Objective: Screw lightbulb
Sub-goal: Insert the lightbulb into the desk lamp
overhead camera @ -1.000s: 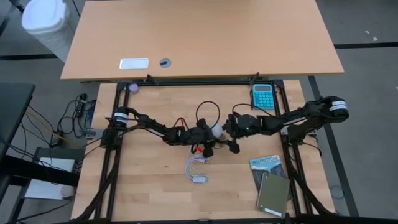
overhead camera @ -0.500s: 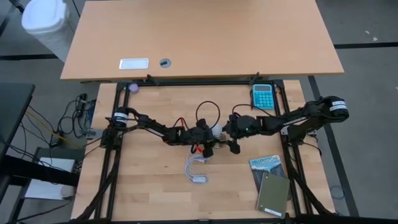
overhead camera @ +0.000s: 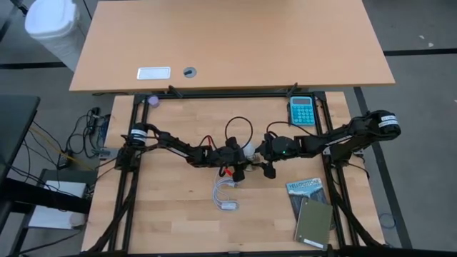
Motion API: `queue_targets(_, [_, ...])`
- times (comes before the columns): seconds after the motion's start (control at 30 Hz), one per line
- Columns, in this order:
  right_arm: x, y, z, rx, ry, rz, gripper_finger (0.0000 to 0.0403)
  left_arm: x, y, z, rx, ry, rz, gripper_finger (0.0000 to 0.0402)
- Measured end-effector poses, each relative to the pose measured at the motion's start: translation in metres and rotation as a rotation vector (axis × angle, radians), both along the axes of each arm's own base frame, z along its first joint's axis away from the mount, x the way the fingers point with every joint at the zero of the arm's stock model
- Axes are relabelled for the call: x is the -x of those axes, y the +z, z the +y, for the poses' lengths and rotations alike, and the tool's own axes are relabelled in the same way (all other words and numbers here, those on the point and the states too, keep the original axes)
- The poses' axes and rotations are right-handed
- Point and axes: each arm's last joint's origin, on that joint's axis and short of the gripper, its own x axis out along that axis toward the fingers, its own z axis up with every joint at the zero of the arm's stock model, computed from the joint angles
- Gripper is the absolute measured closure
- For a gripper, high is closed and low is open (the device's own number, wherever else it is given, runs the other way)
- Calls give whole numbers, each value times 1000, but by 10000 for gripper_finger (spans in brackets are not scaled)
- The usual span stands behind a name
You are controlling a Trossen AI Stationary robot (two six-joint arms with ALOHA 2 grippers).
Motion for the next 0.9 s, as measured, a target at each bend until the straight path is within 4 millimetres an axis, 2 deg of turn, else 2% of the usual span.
queue_targets(0.13, [2, -3, 0, -27, -18, 11, 129, 0, 0, 0, 2, 1, 0, 213])
queue_targets(0.37, [22, -10, 2, -50, -84, -3, 131, 0, 0, 0, 4, 3, -1, 213])
queue_targets(0.53, [32, -3, 5, -39, -114, -64, 131, 0, 0, 0, 3, 3, -1, 213])
queue_targets(0.9, [35, 5, 6, -21, -113, -105, 131, 0, 0, 0, 3, 4, -1, 213])
